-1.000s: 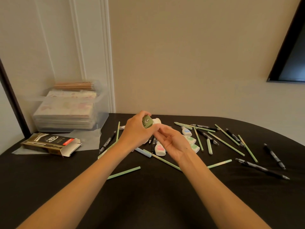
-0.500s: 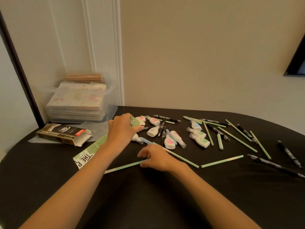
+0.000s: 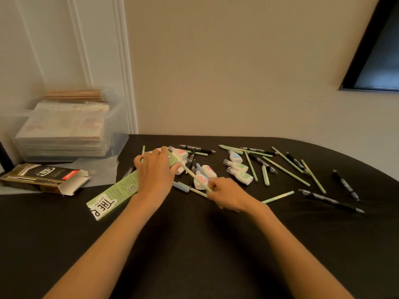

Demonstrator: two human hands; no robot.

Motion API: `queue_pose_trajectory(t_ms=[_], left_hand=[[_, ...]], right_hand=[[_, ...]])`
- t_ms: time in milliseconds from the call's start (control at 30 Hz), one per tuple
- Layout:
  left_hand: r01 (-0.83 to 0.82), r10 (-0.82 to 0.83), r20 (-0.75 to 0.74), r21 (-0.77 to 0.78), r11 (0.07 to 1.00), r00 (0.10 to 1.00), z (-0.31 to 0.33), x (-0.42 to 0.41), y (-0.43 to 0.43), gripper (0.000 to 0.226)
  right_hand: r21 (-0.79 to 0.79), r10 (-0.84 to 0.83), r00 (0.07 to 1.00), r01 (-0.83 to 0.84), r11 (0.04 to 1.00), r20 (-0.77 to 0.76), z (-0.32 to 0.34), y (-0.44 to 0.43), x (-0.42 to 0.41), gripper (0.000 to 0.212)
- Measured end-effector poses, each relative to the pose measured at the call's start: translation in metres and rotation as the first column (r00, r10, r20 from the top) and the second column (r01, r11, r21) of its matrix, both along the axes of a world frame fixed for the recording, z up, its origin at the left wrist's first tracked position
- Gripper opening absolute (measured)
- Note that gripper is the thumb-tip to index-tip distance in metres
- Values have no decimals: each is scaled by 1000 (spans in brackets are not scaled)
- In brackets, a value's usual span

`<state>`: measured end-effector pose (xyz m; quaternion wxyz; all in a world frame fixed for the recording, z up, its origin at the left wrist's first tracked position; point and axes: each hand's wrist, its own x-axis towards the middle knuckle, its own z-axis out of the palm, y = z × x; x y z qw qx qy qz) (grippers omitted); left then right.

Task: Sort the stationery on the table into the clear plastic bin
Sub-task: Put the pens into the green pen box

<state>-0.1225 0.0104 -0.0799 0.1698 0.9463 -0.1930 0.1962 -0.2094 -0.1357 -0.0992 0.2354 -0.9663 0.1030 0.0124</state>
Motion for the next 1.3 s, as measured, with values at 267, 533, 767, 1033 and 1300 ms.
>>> queue_pose_trajectory(t_ms=[267,533,767,1033,1300], left_hand=[[38,-33,-81,70,997,996,-39,-13,-25,53],[11,-12,8,63,998,1000,-44,2,-35,54],[-5,3,26,106,994,1000,-56,8,-30,52],[14,-19,79,63,998,997,-57,2,-25,55],[60,-65,49,92,994,997,-63,-1,-28,55]], right_hand=[[274,-234,972,217,937,33,-16,-26,-8,17],[-33,-65,997,66,997,36,-19,-32,3,12],[-46,6,997,-9,999,-71,-19,-32,2,12],[289,-117,976,167,943,-184,-12,-42,-3,30],[241,-191,980,199,950,-56,-22,-45,-1,52]])
